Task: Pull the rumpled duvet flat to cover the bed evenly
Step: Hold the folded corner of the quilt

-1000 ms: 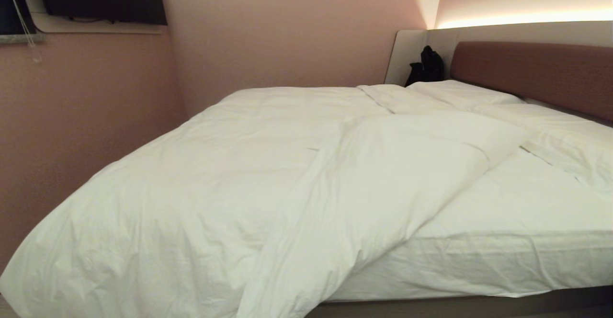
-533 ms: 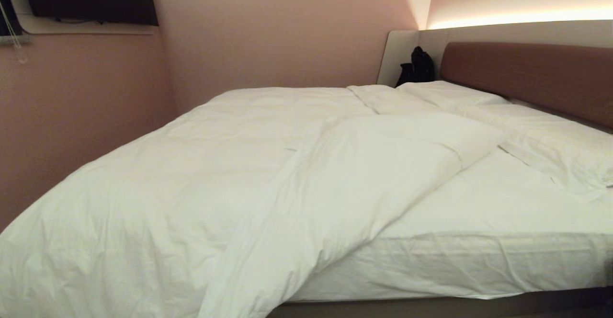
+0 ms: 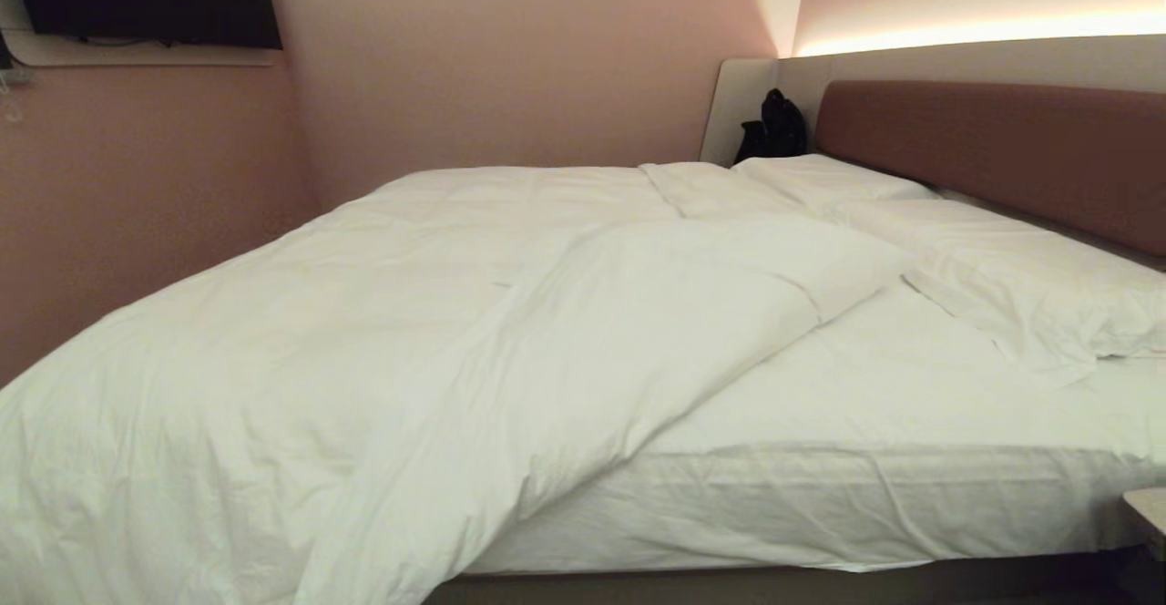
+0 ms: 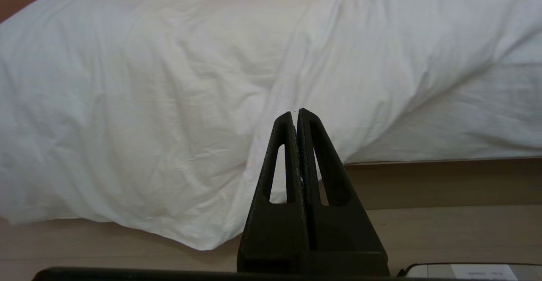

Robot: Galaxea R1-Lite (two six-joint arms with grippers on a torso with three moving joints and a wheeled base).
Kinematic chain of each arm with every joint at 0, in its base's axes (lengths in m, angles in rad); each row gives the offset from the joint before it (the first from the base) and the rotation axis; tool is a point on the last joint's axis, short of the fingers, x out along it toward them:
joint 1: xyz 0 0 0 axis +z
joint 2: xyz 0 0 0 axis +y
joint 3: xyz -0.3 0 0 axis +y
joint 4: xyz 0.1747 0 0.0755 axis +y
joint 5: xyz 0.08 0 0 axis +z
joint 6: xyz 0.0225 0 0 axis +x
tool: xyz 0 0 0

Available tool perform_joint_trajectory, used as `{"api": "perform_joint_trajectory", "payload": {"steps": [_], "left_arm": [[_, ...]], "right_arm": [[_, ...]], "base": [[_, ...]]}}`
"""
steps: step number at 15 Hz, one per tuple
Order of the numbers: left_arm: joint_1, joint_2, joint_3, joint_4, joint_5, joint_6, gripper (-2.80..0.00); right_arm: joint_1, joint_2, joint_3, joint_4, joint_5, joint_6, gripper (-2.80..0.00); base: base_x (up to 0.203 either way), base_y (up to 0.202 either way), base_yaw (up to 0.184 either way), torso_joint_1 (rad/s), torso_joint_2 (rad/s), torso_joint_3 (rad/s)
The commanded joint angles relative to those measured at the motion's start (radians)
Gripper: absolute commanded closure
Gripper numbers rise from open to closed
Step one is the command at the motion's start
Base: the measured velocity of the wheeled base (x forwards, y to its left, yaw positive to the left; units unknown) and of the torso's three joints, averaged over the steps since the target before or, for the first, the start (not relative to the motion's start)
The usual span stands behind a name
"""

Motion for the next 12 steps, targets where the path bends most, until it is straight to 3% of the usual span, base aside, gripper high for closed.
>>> {"api": "perform_joint_trajectory", "payload": {"steps": [1, 12], "left_arm": [[0.0, 0.0, 0.0, 0.0, 0.0, 0.0, 0.0], [0.0, 0.0, 0.0, 0.0, 0.0, -0.002, 0.0]], "right_arm": [[0.0, 0.001, 0.0, 0.0, 0.0, -0.001, 0.0], [0.0, 0.001, 0.0, 0.0, 0.0, -0.001, 0.0]], "base": [[0.0, -0.194, 0.001, 0.005, 0.0, 0.001], [0.0, -0.19, -0.001, 0.001, 0.0, 0.002]]}}
